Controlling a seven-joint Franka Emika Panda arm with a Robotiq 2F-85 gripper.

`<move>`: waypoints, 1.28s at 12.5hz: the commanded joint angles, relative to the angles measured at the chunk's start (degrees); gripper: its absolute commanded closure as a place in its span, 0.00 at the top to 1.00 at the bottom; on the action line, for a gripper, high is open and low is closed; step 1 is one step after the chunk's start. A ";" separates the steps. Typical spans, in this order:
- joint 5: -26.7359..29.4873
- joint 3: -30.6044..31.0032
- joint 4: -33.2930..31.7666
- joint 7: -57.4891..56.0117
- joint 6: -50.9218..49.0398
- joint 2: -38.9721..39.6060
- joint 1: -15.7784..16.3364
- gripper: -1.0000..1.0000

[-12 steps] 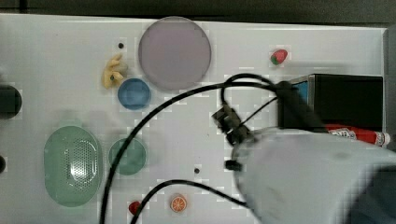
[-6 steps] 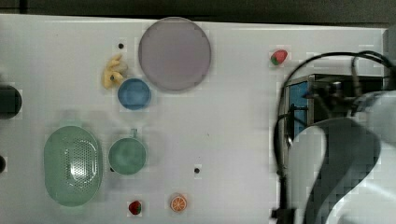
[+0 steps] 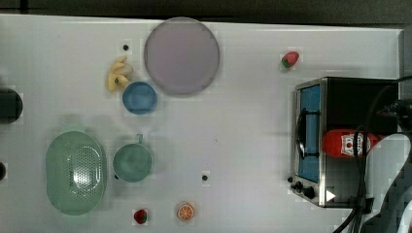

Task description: Pick Ketchup from oven and place it on table.

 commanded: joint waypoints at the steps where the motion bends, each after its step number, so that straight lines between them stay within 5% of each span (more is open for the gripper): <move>1: 6.69 -0.08 -0.54 1.29 -1.75 4.75 -1.32 1.00; 9: 11.58 -0.09 -1.33 1.29 2.60 12.43 -2.60 1.00; 10: 11.68 -0.04 -1.65 1.29 2.64 12.48 -2.61 0.74; 11: 11.68 -0.01 -1.48 1.29 2.63 12.28 -2.53 0.63; 16: 8.82 0.05 3.73 1.25 0.54 9.49 -1.33 0.61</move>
